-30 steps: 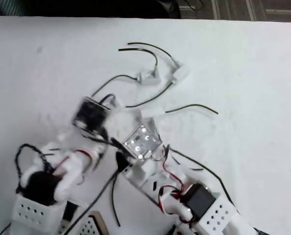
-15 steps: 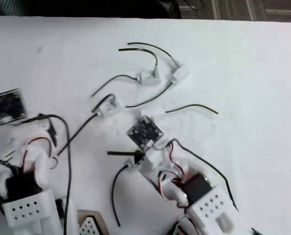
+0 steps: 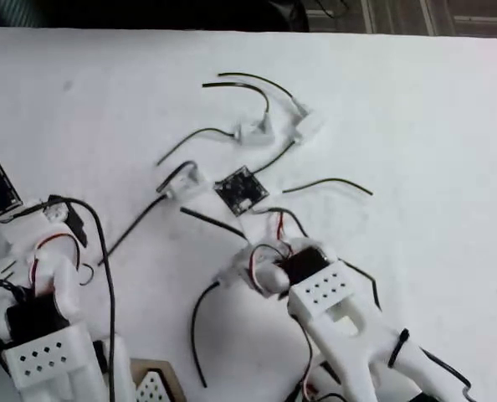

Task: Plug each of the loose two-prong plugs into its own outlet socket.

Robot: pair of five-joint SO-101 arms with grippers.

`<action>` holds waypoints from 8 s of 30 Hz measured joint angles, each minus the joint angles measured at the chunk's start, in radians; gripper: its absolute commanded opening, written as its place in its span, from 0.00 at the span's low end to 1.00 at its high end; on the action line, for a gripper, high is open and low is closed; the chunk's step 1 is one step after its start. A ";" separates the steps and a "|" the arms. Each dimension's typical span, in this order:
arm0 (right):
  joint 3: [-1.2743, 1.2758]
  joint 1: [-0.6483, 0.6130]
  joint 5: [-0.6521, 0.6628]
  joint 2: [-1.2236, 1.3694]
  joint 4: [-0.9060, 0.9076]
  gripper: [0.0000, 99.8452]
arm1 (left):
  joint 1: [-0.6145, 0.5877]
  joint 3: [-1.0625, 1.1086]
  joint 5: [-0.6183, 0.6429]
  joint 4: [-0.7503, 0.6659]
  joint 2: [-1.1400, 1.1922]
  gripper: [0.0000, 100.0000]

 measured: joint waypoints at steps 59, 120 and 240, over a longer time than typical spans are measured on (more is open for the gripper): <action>0.026 -0.012 -0.011 0.241 -0.040 0.16 | 0.000 0.020 0.000 -0.021 0.000 0.08; -0.674 0.221 0.150 0.446 -0.115 0.02 | 0.000 0.044 0.000 -0.044 0.000 0.08; 0.609 0.250 -0.031 -1.135 0.423 0.02 | 0.298 0.577 -0.101 0.333 -0.520 0.03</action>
